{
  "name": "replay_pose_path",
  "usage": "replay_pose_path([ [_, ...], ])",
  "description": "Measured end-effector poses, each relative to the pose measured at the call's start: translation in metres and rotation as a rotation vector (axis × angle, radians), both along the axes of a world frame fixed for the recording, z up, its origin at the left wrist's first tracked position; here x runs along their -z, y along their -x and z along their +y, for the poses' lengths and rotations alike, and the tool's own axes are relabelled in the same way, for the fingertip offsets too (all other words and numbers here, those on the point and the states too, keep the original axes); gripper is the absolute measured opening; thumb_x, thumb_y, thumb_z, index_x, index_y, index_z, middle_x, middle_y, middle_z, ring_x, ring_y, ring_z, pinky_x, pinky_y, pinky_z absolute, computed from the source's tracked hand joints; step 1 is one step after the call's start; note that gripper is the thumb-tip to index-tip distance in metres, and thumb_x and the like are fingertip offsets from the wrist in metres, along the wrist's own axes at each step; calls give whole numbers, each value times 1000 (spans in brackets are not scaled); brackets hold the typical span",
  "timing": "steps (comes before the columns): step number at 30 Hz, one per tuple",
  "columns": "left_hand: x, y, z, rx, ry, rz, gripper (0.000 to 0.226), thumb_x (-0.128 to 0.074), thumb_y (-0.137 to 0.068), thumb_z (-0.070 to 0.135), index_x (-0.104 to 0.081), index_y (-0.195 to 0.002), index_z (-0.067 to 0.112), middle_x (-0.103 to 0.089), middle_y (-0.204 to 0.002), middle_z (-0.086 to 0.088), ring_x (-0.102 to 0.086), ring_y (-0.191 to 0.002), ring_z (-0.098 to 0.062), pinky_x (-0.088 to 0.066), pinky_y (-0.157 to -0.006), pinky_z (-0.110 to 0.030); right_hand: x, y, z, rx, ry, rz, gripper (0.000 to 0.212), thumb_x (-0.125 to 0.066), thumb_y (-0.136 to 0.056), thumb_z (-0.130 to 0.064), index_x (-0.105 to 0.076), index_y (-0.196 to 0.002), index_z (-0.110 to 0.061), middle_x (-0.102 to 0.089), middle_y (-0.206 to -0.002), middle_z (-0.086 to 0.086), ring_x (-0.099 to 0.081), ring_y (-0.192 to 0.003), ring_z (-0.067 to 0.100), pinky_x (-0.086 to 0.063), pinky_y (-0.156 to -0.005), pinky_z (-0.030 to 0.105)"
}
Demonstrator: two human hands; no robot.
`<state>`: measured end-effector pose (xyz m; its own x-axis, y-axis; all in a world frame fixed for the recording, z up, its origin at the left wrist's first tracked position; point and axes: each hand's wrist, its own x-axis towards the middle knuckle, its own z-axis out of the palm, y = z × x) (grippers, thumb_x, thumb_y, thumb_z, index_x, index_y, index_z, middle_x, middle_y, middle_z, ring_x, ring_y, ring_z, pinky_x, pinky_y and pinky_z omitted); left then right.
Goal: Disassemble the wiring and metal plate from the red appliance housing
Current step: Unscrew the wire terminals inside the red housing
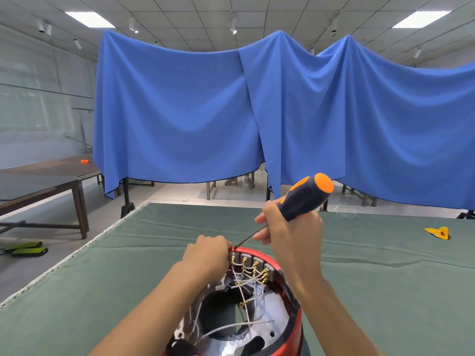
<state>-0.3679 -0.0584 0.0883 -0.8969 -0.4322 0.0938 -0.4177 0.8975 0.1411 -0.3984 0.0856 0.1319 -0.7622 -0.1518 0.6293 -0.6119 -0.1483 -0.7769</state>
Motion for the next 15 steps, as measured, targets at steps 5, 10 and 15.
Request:
replay_pose_path([
  [5, 18, -11, 3, 37, -105, 221, 54, -50, -80, 4, -52, -130, 27, -56, -128, 2, -46, -121, -22, -37, -100, -37, -1, -2, 2, 17, 32, 10, 23, -55, -75, -25, -58, -57, -11, -65, -53, 1, -61, -38, 16, -54, -53, 41],
  [10, 16, -15, -6, -26, -445, 496, 57, -45, -71, -10, -68, -115, 20, -67, -116, 1, -57, -115, -16, -44, -99, -32, 3, -4, 3, 35, 40, 44, 26, -57, -75, -23, -56, -54, -7, -61, -47, 2, -59, -37, 17, -55, -55, 47],
  [15, 19, -13, -7, -49, -435, 520, 43, -48, -70, -10, -71, -92, 20, -70, -97, 1, -61, -96, -20, -49, -86, -34, 7, -5, -2, 64, 16, 64, 27, -56, -74, -24, -55, -55, -4, -62, -47, 0, -59, -37, 15, -55, -56, 49],
])
